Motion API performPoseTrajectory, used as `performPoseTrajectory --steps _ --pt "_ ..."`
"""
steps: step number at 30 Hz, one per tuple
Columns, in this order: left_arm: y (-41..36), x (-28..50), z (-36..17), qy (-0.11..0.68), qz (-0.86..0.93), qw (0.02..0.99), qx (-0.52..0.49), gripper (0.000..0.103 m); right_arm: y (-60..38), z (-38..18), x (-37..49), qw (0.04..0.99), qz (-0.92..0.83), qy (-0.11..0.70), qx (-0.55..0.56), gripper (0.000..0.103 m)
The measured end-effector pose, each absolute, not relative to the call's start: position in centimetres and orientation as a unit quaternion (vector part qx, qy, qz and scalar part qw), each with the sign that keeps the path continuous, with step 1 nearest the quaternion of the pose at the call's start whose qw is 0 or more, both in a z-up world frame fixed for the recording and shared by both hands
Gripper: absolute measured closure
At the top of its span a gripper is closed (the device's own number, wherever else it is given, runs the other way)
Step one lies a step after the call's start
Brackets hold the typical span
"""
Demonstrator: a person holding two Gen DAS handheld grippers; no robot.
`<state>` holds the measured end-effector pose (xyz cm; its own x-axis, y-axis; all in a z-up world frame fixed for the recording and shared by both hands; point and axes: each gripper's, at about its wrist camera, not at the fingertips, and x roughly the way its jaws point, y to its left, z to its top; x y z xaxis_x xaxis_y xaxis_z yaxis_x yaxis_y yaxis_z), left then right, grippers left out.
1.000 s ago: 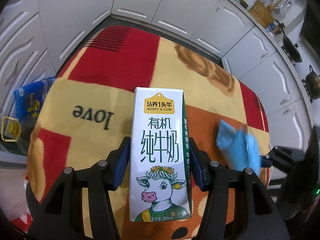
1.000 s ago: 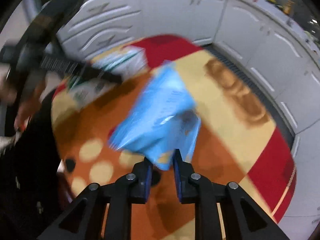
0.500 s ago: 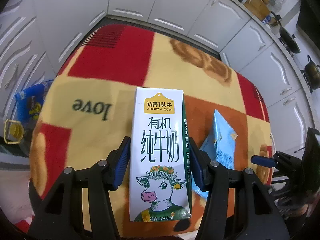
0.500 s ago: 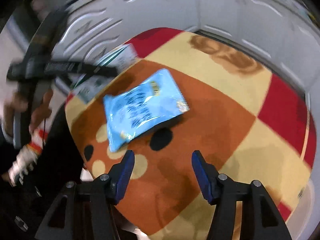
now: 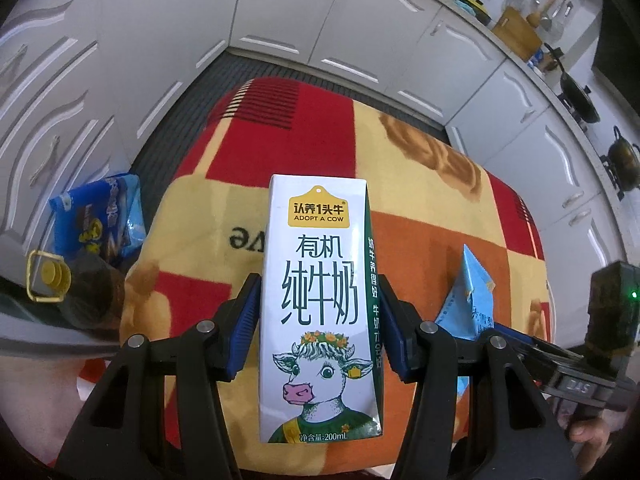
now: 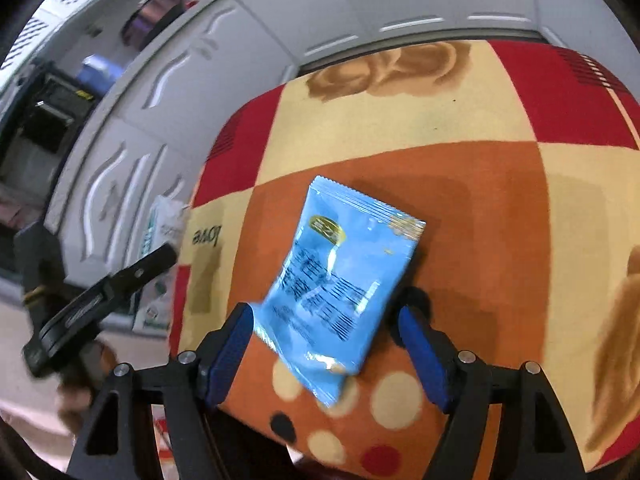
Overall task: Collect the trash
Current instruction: 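Grasp the blue snack bag with the right gripper and lift it, then carry the milk carton and blue snack bag over the white bin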
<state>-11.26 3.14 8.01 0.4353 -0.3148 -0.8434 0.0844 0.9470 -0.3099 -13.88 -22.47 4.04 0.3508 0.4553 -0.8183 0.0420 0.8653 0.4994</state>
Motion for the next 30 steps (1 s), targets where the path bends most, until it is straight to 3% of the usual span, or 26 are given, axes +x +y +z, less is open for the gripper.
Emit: performPoseTrajectory --steps 12,17,30 --pt "3.8 -11.0 7.0 0.522 -0.138 0.835 -0.111 0.050 -18.1 2.6 -11.4 0.806 0.062 0.566 0.162 0.030" --pt "3.2 -11.4 6.5 0.528 -0.140 0.830 -0.111 0.050 -18.0 2.7 -11.6 0.809 0.087 0.574 0.094 0.047" --pt "-3.8 -12.8 7.0 0.527 -0.179 0.827 -0.079 0.050 -22.0 5.9 -15.0 0.848 0.067 0.525 -0.012 0.048"
